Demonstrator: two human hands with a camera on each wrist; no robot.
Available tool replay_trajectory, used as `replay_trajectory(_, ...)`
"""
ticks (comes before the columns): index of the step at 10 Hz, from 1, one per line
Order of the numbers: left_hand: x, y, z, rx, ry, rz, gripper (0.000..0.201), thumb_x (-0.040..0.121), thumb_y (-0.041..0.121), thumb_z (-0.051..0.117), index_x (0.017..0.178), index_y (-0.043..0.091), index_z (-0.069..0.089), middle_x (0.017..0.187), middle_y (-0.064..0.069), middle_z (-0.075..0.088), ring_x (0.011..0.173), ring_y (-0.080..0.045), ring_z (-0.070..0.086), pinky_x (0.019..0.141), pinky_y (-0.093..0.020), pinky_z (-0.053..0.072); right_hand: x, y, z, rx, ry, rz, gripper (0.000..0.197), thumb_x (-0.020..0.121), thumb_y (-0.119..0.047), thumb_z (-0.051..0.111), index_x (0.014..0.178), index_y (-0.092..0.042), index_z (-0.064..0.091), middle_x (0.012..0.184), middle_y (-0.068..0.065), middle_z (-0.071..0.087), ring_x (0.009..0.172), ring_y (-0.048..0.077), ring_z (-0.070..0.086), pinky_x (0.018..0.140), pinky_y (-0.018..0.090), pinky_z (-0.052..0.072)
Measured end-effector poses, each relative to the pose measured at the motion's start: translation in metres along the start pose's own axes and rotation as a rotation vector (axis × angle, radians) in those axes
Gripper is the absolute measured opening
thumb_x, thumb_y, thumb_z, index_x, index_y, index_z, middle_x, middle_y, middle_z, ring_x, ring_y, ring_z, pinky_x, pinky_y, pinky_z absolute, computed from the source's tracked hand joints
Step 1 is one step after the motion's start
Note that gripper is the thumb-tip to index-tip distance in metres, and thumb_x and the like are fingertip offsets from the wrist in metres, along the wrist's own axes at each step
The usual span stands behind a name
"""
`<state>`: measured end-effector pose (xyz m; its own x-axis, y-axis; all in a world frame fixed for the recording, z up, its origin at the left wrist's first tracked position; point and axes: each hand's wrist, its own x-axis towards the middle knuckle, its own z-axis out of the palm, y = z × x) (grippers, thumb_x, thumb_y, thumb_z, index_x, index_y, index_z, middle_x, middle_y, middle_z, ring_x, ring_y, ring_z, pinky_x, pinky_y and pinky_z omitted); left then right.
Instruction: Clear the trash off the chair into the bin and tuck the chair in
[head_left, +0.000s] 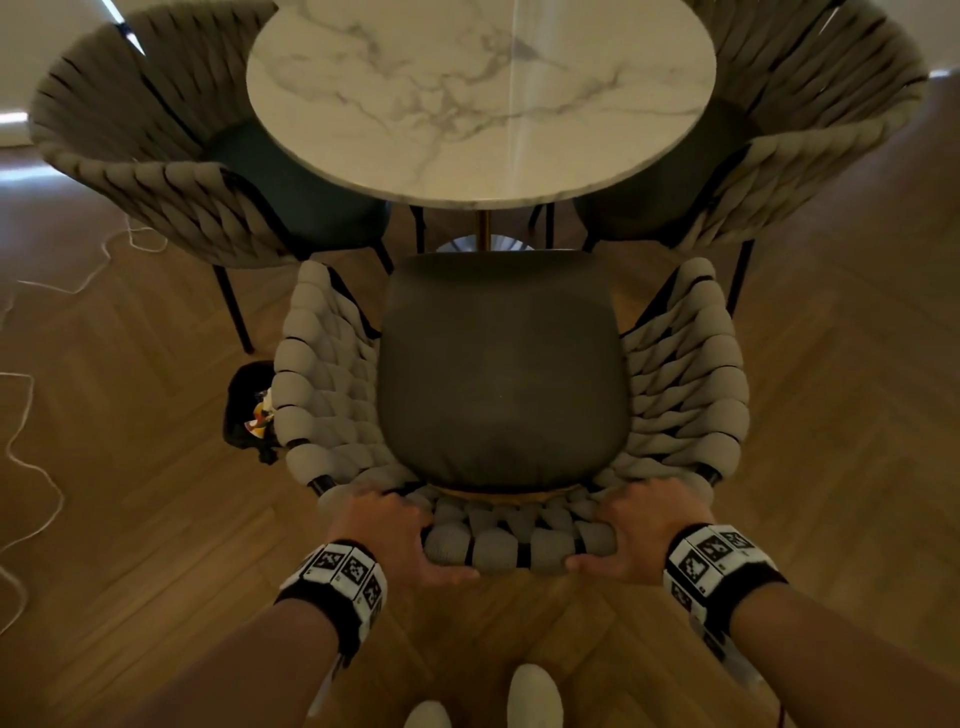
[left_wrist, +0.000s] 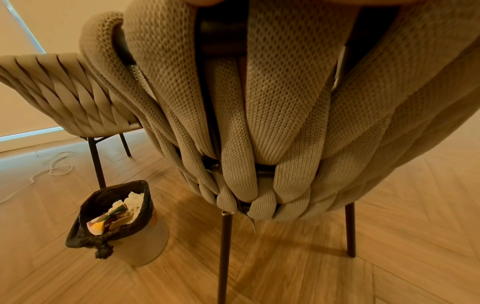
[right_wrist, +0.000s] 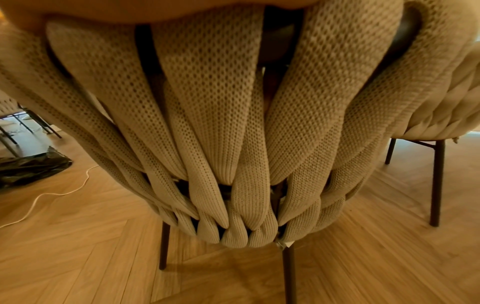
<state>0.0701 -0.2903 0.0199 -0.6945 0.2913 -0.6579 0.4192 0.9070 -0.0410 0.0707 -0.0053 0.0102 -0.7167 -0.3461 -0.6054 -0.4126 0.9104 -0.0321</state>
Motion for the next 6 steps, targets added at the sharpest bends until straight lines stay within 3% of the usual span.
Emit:
replay_trajectory(2, -0.003, 0.002, -0.001, -0.07, 0.075, -0.036, 0.095, 0.053, 0.099, 0.022, 0.113, 0.035, 0.06, 0.112, 0.007, 0.067, 0.106, -0.018, 0.058, 0.099, -0.04, 0.036, 0.001, -0.003, -0.001, 0.042, -0.001, 0.033, 0.089, 0.052, -0.099, 0.014, 0.092, -0.034, 0.06, 0.087, -0.007, 0.065, 0.074, 0.015, 0.059, 0.066, 0.034, 0.051)
replay_trajectory(3, -0.013, 0.002, -0.007, -0.221, 0.077, -0.055, 0.082, 0.057, 0.095, 0.03, 0.106, 0.038, 0.062, 0.109, 0.007, 0.068, 0.105, -0.02, 0.058, 0.099, -0.041, 0.039, -0.007, -0.009, -0.011, 0.083, -0.085, 0.074, 0.101, 0.054, -0.098, 0.016, 0.111, -0.027, 0.06, 0.107, 0.0, 0.066, 0.092, 0.021, 0.062, 0.078, 0.039, 0.051)
replay_trajectory(4, -0.044, -0.005, -0.012, -0.403, 0.032, -0.053, 0.044, 0.077, 0.065, 0.053, 0.108, 0.034, 0.061, 0.111, 0.005, 0.064, 0.1, -0.021, 0.059, 0.086, -0.036, 0.046, -0.029, -0.028, -0.034, 0.144, -0.135, 0.142, 0.069, 0.079, -0.074, 0.038, 0.113, -0.018, 0.06, 0.109, 0.006, 0.065, 0.097, 0.025, 0.061, 0.081, 0.038, 0.048)
replay_trajectory(5, -0.081, -0.032, -0.027, -0.467, 0.055, -0.012, 0.032, 0.088, 0.041, 0.053, 0.117, 0.029, 0.059, 0.118, -0.001, 0.061, 0.095, -0.019, 0.055, 0.078, -0.032, 0.045, -0.043, -0.05, -0.051, 0.207, -0.063, 0.224, 0.04, 0.088, -0.05, 0.043, 0.1, -0.017, 0.062, 0.096, 0.007, 0.065, 0.08, 0.023, 0.059, 0.071, 0.036, 0.051)
replay_trajectory(6, -0.132, -0.066, -0.025, -0.431, -0.034, 0.022, 0.031, 0.092, 0.039, 0.049, 0.115, 0.024, 0.064, 0.115, 0.0, 0.064, 0.095, -0.016, 0.057, 0.081, -0.029, 0.045, -0.058, -0.084, -0.043, 0.218, -0.065, 0.266, 0.041, 0.083, -0.053, 0.043, 0.097, -0.019, 0.061, 0.089, 0.006, 0.062, 0.073, 0.021, 0.058, 0.068, 0.039, 0.053)
